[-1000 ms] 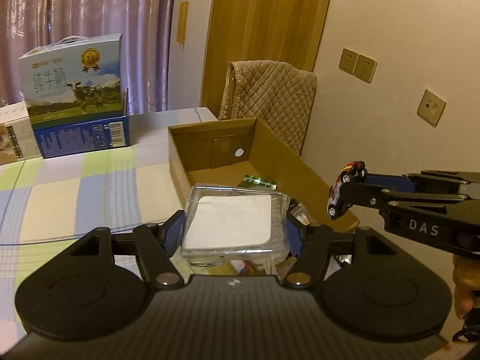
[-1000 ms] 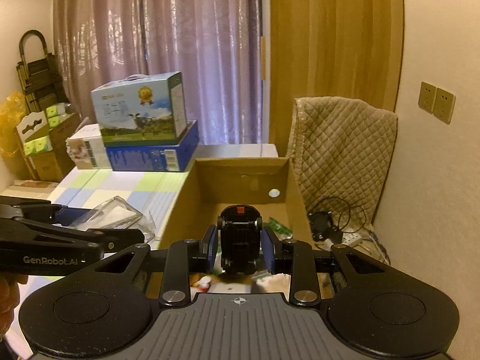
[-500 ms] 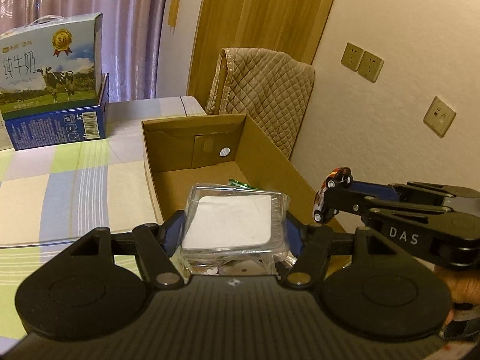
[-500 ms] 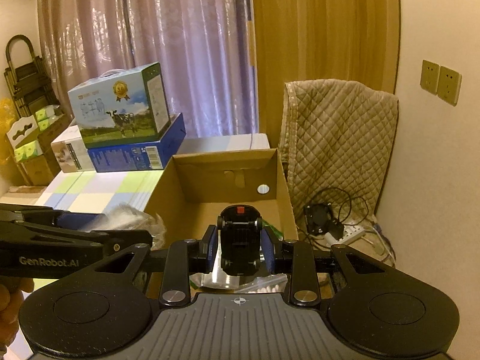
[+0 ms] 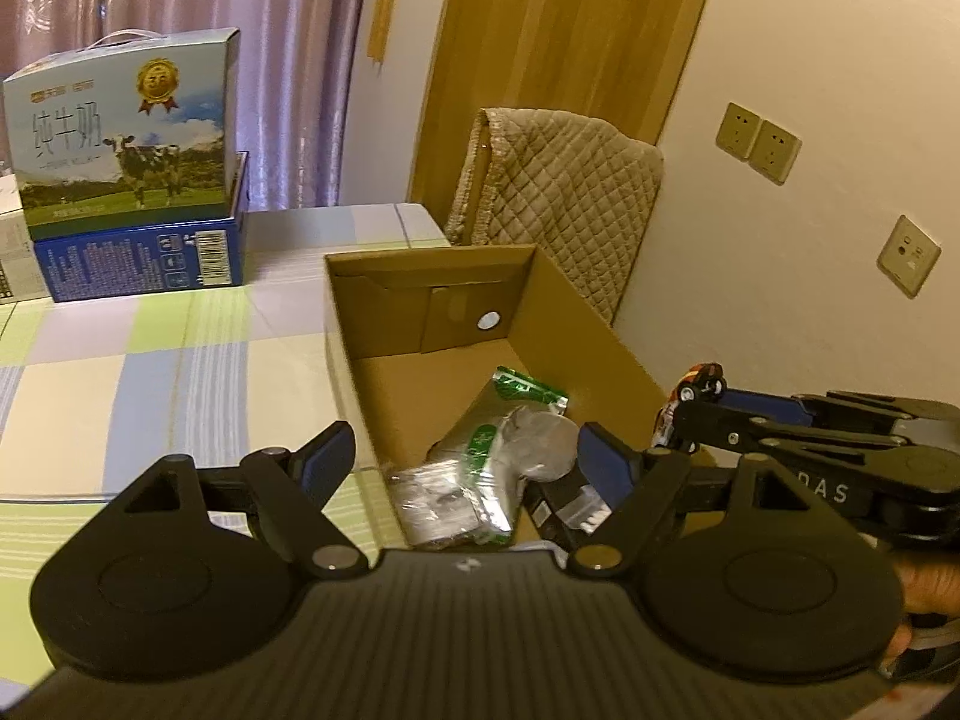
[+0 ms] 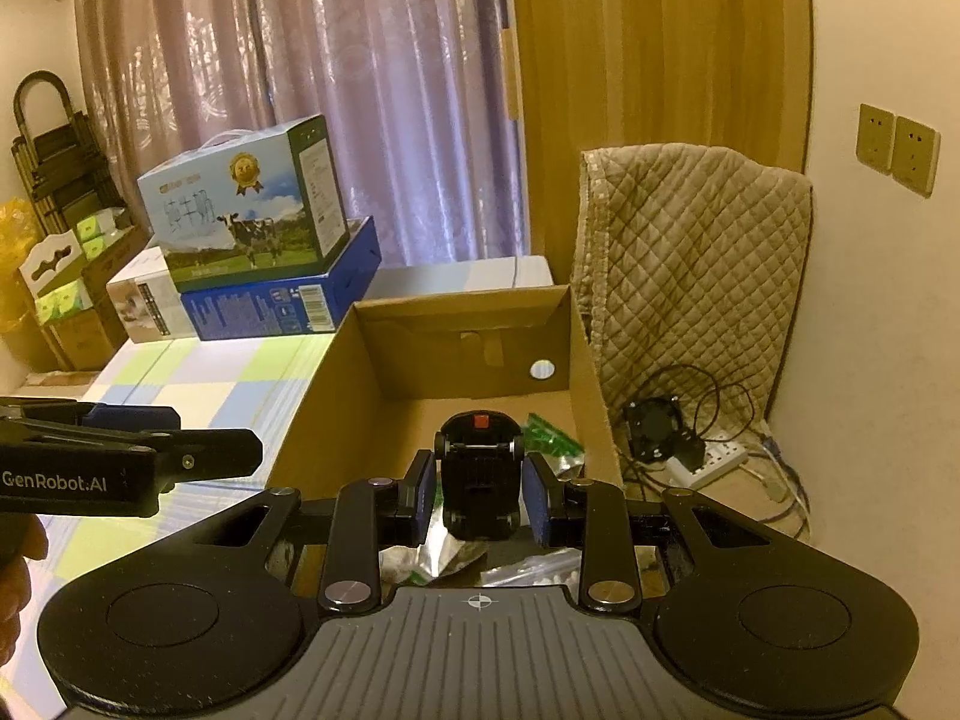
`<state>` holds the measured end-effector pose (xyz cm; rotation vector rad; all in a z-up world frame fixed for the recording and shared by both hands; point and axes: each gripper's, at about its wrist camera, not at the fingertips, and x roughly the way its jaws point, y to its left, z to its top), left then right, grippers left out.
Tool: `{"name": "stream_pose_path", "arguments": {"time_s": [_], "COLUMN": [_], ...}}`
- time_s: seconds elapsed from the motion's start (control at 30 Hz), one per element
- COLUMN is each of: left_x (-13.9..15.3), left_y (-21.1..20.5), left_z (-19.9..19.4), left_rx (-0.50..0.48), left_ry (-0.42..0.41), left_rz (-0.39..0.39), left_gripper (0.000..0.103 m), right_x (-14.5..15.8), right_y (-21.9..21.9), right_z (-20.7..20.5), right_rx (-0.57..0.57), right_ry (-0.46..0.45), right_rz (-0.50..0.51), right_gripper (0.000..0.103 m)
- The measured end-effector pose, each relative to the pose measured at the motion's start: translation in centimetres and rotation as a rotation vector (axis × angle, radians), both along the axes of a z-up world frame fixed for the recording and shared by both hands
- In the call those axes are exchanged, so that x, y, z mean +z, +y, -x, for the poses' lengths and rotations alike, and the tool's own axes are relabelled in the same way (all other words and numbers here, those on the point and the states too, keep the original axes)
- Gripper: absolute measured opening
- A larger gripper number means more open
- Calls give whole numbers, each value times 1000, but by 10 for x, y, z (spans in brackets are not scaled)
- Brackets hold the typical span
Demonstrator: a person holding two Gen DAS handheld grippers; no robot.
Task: Organize objects
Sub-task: 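Open both tools to drop the clear box and toy car into the cardboard box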
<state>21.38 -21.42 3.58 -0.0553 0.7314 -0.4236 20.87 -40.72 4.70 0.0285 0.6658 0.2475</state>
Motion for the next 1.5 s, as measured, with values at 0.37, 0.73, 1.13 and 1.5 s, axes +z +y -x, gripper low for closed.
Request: {"name": "stream_pose_path", "arguments": {"time_s": [0.37,0.73,1.13,1.5], "left_x": [-7,-13,-16,-16], "left_y": [11,15,17,20], "left_z": [2,3,1,1], "left_rx": [31,38,48,60], "left_ry": [14,24,26,30], "left_rz": [-36,-29,-24,-21], "left_gripper": [78,78,78,78], "right_x": [-4,-8,-7,-8], "right_y": [10,16,25,23], "right_z": [-7,-11,-13,-12], "right_rx": [23,30,37,31], "right_ry": [18,28,-7,4], "right_rz": [3,10,46,26], "right_gripper": [28,28,52,60]}}
